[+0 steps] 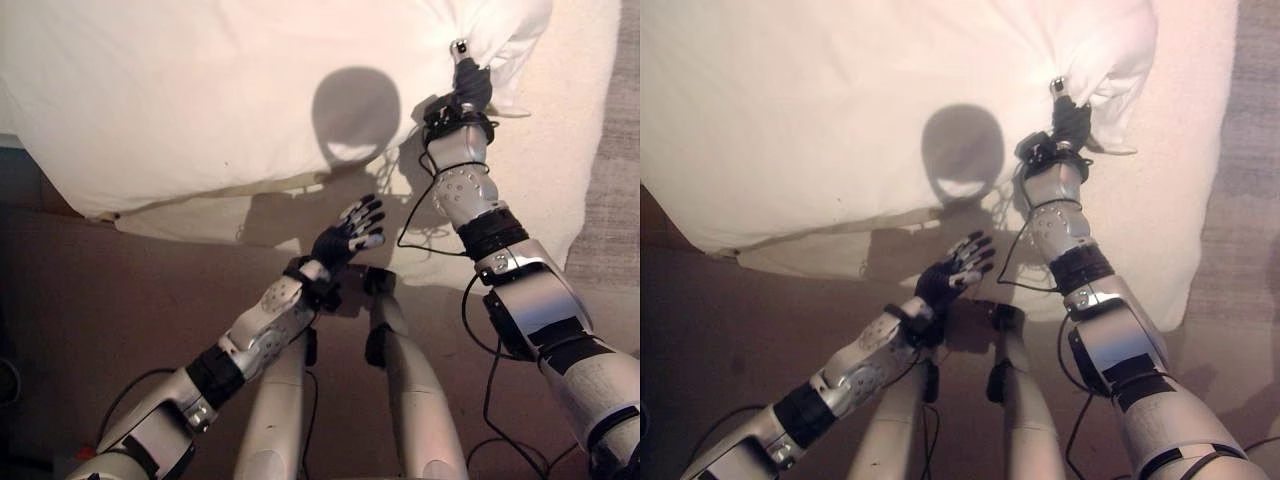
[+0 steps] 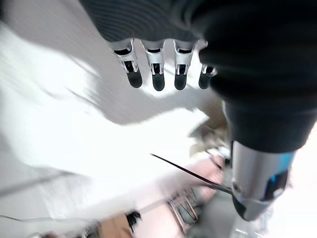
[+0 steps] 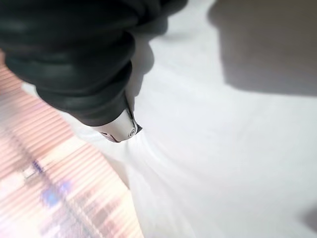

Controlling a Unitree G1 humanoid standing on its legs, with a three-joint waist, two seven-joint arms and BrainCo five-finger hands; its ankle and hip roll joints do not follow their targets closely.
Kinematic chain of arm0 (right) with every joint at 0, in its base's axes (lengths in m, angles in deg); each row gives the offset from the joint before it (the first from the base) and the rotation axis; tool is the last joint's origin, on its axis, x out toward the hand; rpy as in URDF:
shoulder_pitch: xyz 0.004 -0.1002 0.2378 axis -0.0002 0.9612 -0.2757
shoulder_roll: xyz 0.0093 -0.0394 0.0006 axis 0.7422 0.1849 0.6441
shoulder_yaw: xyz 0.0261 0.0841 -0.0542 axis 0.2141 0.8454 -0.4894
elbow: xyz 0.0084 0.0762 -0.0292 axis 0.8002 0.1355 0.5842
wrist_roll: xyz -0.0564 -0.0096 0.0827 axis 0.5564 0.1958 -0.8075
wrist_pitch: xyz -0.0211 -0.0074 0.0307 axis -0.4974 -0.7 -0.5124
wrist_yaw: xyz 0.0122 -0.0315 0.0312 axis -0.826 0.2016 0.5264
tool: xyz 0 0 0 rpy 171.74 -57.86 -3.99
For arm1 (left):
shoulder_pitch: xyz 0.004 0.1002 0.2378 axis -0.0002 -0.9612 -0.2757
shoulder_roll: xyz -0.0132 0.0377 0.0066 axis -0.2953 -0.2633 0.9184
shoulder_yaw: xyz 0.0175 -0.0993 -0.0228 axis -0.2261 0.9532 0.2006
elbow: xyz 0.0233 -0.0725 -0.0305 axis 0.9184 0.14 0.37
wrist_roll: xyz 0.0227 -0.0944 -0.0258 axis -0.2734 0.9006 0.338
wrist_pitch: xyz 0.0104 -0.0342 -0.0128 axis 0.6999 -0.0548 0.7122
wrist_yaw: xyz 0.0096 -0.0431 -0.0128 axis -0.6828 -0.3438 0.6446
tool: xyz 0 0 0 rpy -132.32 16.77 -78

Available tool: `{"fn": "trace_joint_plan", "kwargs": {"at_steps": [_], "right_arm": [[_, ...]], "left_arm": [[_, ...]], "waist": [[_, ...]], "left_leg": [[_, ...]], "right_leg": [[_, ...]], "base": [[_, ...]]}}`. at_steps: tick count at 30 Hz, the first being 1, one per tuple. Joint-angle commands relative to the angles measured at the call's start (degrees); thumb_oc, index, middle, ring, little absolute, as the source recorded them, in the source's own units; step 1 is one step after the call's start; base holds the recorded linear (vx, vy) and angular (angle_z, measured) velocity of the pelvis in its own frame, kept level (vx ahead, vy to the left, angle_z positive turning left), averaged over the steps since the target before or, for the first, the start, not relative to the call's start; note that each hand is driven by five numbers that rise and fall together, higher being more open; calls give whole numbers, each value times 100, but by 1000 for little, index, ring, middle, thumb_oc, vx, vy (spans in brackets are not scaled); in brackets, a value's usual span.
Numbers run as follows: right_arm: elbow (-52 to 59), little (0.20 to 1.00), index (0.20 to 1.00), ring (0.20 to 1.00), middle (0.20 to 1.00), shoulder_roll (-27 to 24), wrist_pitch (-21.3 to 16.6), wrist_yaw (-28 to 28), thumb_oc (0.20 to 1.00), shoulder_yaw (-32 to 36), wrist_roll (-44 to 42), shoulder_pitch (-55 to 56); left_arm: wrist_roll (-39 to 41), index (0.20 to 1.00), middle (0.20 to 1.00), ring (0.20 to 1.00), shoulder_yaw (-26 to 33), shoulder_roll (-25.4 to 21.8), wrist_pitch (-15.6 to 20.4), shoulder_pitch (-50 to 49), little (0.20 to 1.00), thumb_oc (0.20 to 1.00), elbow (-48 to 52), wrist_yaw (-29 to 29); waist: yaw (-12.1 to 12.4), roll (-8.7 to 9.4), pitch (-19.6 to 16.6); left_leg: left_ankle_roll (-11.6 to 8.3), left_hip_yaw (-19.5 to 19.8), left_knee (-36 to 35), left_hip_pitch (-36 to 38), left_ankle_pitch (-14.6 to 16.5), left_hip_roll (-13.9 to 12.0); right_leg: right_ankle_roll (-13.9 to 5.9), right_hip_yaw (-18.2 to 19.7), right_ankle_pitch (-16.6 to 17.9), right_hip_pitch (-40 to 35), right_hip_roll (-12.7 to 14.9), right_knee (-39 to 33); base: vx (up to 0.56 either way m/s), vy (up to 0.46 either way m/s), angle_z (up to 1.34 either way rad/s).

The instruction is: Make the bed

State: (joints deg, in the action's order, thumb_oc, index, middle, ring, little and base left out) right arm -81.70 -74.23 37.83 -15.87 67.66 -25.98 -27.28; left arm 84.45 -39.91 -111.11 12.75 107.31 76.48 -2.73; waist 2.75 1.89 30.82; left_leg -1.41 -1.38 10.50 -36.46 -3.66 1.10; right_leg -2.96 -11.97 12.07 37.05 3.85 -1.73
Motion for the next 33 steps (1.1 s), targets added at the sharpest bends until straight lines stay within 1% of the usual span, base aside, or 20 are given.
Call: {"fn": "trace_joint_plan", "kwargs": {"at_steps": [1,2,6,8,10,11,12,13,14,15,16,17,18,19,20,22,25,29,30,33], "right_arm": [[720,200,200,200,200,-300,-246,-224,200,40,376,-261],[722,200,200,200,200,-301,-246,-222,200,36,378,-259],[833,200,200,200,200,-169,-211,-251,200,-53,316,-200],[1031,200,200,200,200,-109,-150,-267,200,-125,325,-64],[1102,200,200,200,200,-91,-148,-254,200,-138,330,11],[1246,200,200,200,200,-100,-149,-245,200,-137,343,137],[1252,200,200,200,200,-100,-148,-239,200,-141,347,141],[1372,200,200,200,200,-106,-144,-218,200,-92,380,263],[1379,200,200,200,200,-108,-143,-213,200,-94,383,267],[1505,200,200,200,200,-89,-140,-173,200,-47,404,423],[1506,200,200,200,200,-89,-140,-172,200,-48,404,424],[1614,200,200,200,200,-93,-160,-87,200,11,455,564],[1671,200,200,200,200,-61,-158,-54,200,51,470,636],[1682,200,200,200,200,-64,-156,-46,200,50,477,642],[1726,200,200,200,200,6,-198,12,200,90,489,755],[1749,200,200,200,200,42,-217,83,200,149,481,820],[1791,200,200,200,200,127,-275,138,200,183,445,882],[1950,200,200,200,200,164,-352,184,200,229,449,977],[2102,200,200,200,200,208,-413,218,200,266,455,1082],[2403,200,200,200,200,134,-522,252,200,347,529,1250]], "left_arm": [[471,1000,1000,1000,136,7,338,-32,1000,1000,64,-246],[474,1000,1000,1000,136,12,341,-29,1000,1000,57,-243],[938,1000,1000,1000,438,288,465,104,1000,1000,-215,-433],[1397,1000,1000,1000,812,518,643,219,1000,1000,-437,-594],[1577,1000,1000,1000,928,621,693,283,1000,1000,-524,-635],[1924,1000,1000,1000,1179,780,867,392,1000,1000,-622,-743],[1928,1000,1000,1000,1181,783,868,394,1000,1000,-628,-739],[2202,1000,1000,1000,1413,949,1054,529,1000,1000,-776,-867],[2205,1000,1000,1000,1414,953,1055,533,1000,1000,-782,-863],[2397,1000,1000,1000,1674,1109,1323,743,1000,1000,-1031,-1053],[2397,1000,1000,1000,1674,1110,1323,744,1000,1000,-1032,-1052],[2487,1000,1000,1000,1948,1253,1718,932,1000,1000,-1111,-1302],[2583,1000,1000,1000,2007,1353,1809,993,1000,1000,-1161,-1392],[2584,1000,1000,1000,2006,1357,1811,997,1000,1000,-1165,-1391],[2710,1000,1000,1000,2157,1519,1976,1112,1000,1000,-1260,-1516],[2851,1000,1000,1000,2311,1665,2140,1204,1000,1000,-1434,-1646],[2996,1000,1000,1000,2485,1774,2194,1339,1000,1000,-1713,-1772],[3058,1000,1000,1000,2745,1764,2285,1575,1000,1000,-2047,-1915],[3085,1000,1000,1000,2865,1818,2365,1691,1000,1000,-2190,-2022],[2858,1000,1000,1000,2887,1776,2322,1680,1000,1000,-2151,-2188]], "waist": [[-64,283,-103],[-59,284,-103],[-80,354,-103],[-120,402,-103],[-142,405,-103],[-162,413,-103],[-166,409,-103],[-176,410,-103],[-178,406,-103],[-199,409,-104],[-200,408,-104],[-193,401,-104],[-195,406,-104],[-196,403,-104],[-193,409,-103],[-194,420,-104],[-192,445,-104],[-213,474,-104],[-227,489,-105],[-252,479,-113]], "left_leg": [[-81,-113,-434,435,35,-25],[-80,-121,-441,441,35,-26],[-66,-266,-450,634,54,-48],[-64,-328,-442,757,62,-53],[-69,-337,-456,796,57,-48],[-76,-338,-458,845,50,-42],[-76,-336,-460,848,49,-42],[-80,-324,-467,883,48,-33],[-80,-322,-469,885,47,-33],[-81,-308,-473,908,47,-32],[-81,-307,-473,908,47,-32],[-76,-294,-470,893,33,-19],[-73,-283,-470,881,27,-14],[-73,-281,-470,879,26,-13],[-71,-279,-471,855,19,-11],[-73,-261,-469,824,7,-17],[-84,-252,-477,820,-1,-24],[-103,-240,-488,829,-6,-37],[-109,-239,-497,832,-12,-39],[-107,-238,-524,835,-25,-41]], "right_leg": [[-574,11,-366,-714,288,375],[-575,19,-365,-716,286,373],[-598,84,-355,-783,276,402],[-594,93,-356,-876,282,415],[-589,95,-355,-917,285,402],[-581,92,-357,-974,293,390],[-581,89,-358,-977,293,388],[-577,78,-365,-1012,304,392],[-577,76,-365,-1014,304,392],[-572,50,-376,-1030,318,405],[-572,49,-376,-1031,318,405],[-562,29,-384,-1033,333,421],[-560,21,-382,-1023,340,430],[-560,19,-383,-1022,341,432],[-564,-14,-381,-999,349,445],[-558,-32,-376,-992,358,440],[-558,-36,-368,-996,357,442],[-555,-40,-379,-1006,358,452],[-554,-54,-385,-1003,358,462],[-559,-55,-382,-994,365,473]], "base": [[-39,19,-16],[-43,12,-30],[-24,-3,-22],[-20,-33,-14],[-9,-31,-2],[-9,-36,0],[-8,-50,-1],[0,0,0],[-2,-43,0],[0,0,0],[1,-44,2],[3,-34,2],[2,-33,1],[0,0,0],[0,0,0],[-3,-16,1],[0,0,0],[0,0,0],[0,0,0],[0,0,0]]}}
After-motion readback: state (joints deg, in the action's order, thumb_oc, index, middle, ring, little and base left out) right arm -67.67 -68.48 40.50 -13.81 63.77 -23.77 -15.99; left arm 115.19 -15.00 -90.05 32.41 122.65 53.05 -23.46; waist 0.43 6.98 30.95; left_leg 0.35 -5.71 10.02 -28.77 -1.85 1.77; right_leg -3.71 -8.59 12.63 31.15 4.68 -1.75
